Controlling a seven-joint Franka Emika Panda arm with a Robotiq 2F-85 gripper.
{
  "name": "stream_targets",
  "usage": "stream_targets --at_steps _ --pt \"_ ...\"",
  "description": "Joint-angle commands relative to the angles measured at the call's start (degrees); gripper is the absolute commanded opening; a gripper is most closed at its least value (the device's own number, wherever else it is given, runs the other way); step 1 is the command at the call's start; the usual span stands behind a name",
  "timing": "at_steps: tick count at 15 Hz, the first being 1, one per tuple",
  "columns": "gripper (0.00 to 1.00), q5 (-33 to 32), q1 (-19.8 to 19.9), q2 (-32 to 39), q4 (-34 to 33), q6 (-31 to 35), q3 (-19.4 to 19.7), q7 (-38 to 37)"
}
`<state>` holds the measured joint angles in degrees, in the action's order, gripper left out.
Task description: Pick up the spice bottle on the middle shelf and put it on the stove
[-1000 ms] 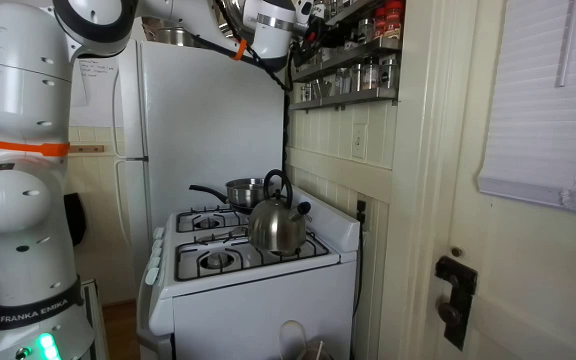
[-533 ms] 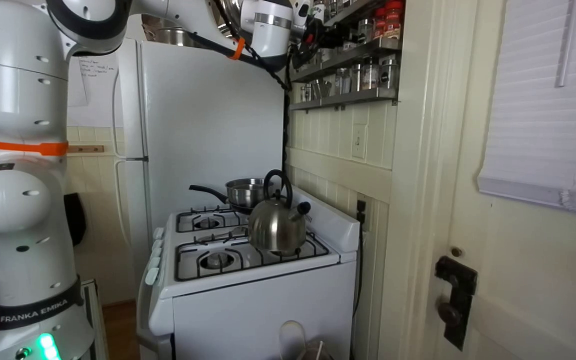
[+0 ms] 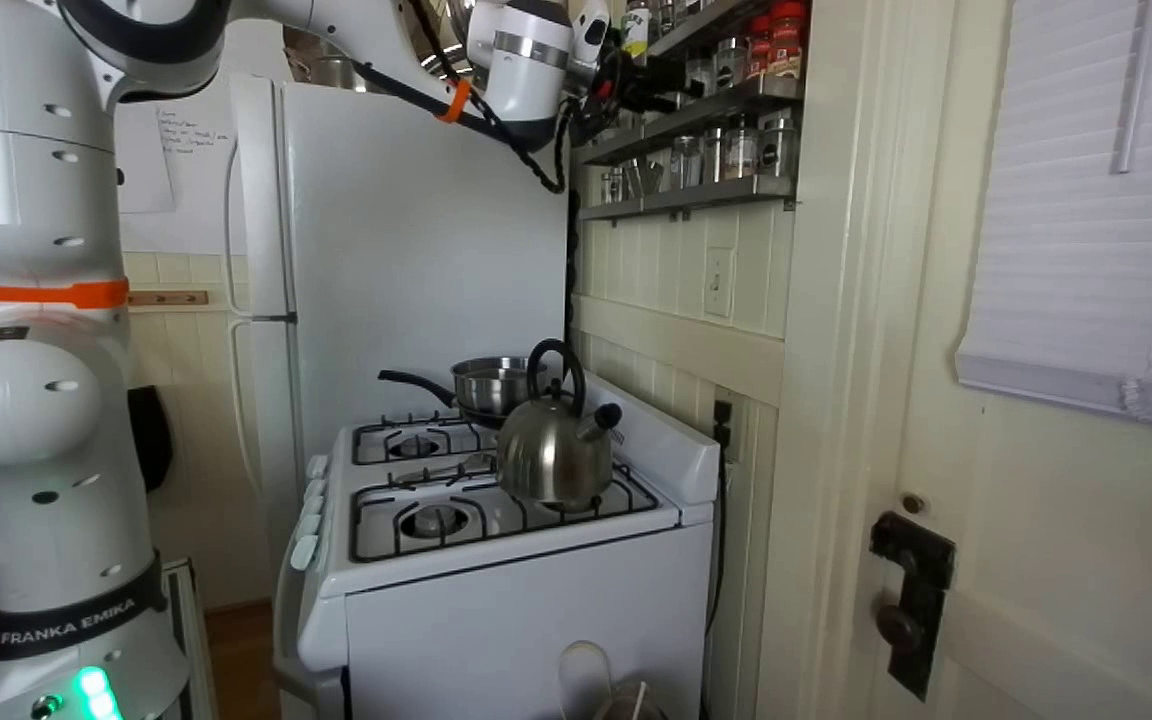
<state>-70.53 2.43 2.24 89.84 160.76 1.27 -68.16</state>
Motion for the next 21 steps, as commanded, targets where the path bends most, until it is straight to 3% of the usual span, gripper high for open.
stream_targets --at_steps 1,8,21 --pt "1.00 3.07 -0.08 -3.78 4.49 0.09 -0.32 2.59" --pt "1.00 12.36 -0.47 -5.45 3.20 -3.56 -0.72 12.60" --pt "1.00 19.54 -0.02 0.47 -5.66 -4.92 -0.52 18.22"
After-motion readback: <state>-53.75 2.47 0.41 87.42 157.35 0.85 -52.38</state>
